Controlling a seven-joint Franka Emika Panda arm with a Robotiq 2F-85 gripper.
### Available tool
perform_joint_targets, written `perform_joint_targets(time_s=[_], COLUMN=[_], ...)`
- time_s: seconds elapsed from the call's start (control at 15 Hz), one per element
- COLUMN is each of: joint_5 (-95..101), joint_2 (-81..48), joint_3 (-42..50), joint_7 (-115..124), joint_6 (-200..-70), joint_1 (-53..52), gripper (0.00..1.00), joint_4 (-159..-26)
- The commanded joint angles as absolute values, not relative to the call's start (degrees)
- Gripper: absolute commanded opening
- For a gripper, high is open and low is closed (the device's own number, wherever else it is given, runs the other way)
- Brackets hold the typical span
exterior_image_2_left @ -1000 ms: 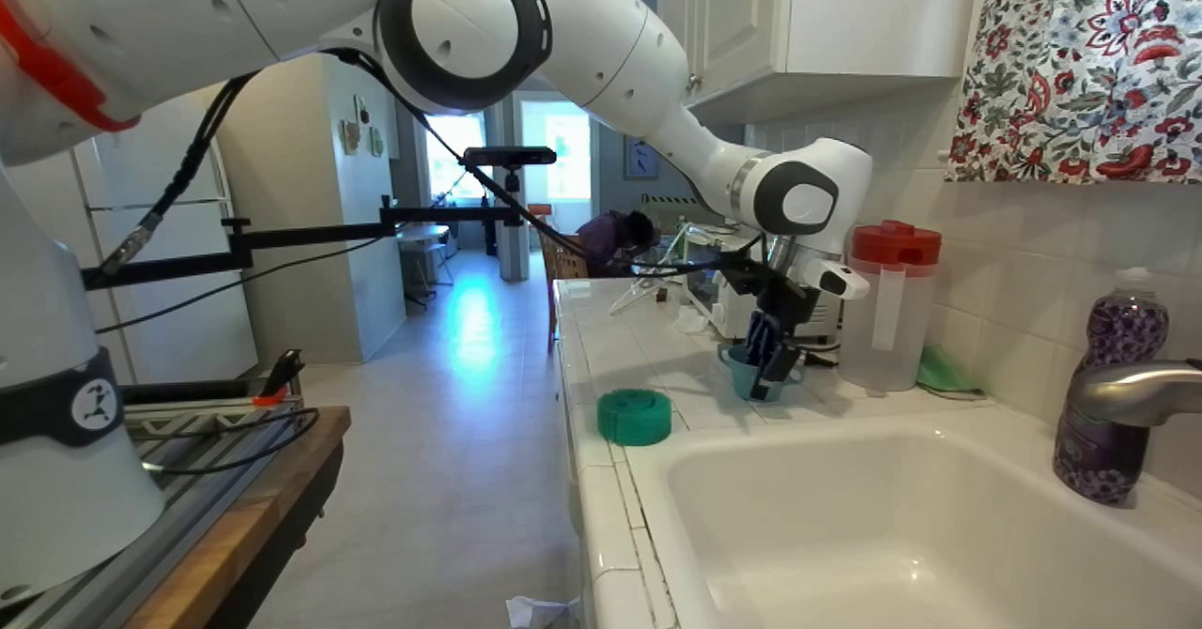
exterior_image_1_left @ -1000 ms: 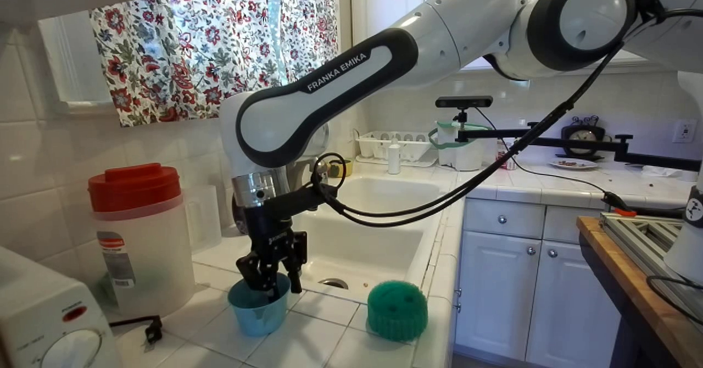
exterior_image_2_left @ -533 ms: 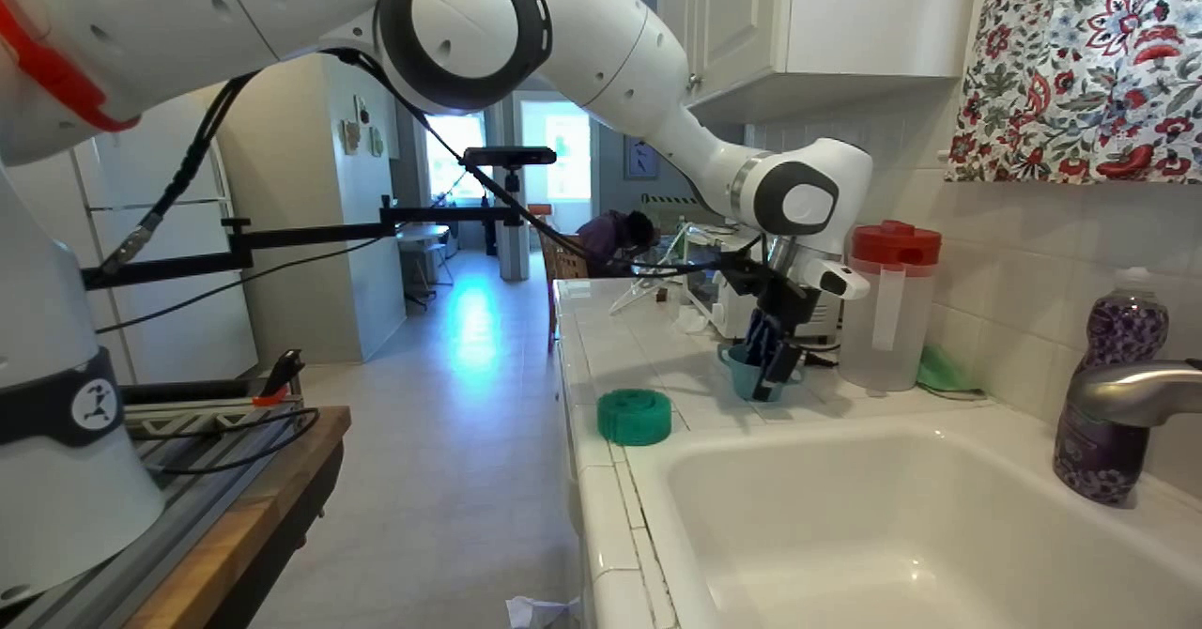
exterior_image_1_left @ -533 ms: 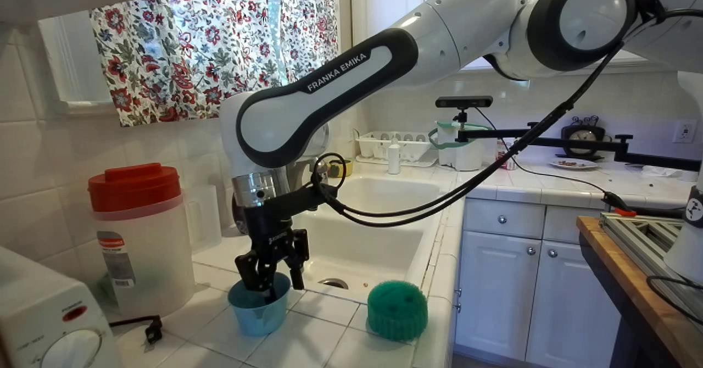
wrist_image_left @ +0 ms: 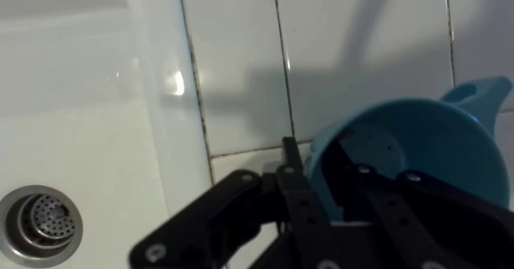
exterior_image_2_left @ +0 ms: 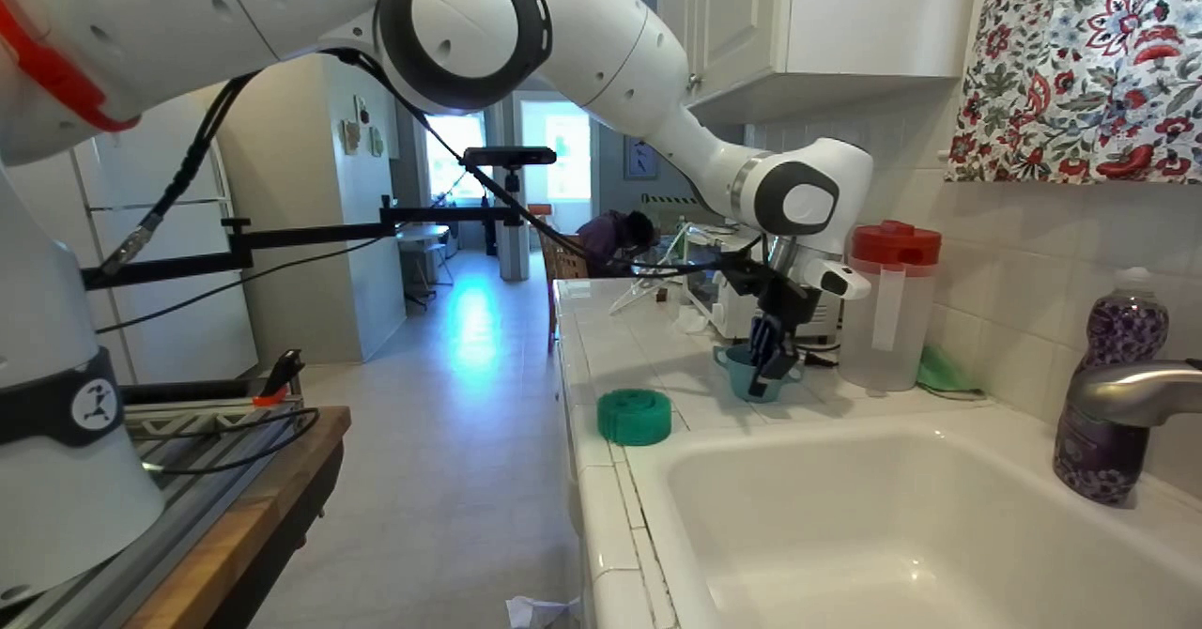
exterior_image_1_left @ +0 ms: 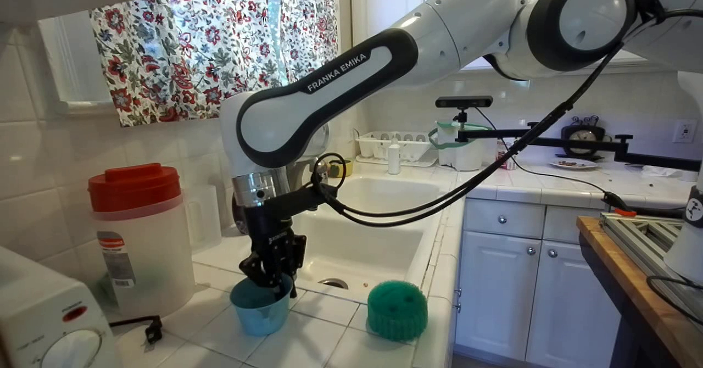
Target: Put the cup into the sink
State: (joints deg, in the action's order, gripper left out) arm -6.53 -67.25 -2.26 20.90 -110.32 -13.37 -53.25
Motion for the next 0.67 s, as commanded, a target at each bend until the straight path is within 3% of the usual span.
perform_joint_targets(time_s=[0.0, 0.6], joint_5=[-6.11, -8.64], joint_2=[-67.13, -62.76], joint_3=[-1.73, -1.47], joint_7=[21.58, 25.12], joint_6=[-110.66, -118.05], joint_1=[-13.70, -11.78], gripper=[0.00, 0.02], joint_4=[-53.48, -60.97])
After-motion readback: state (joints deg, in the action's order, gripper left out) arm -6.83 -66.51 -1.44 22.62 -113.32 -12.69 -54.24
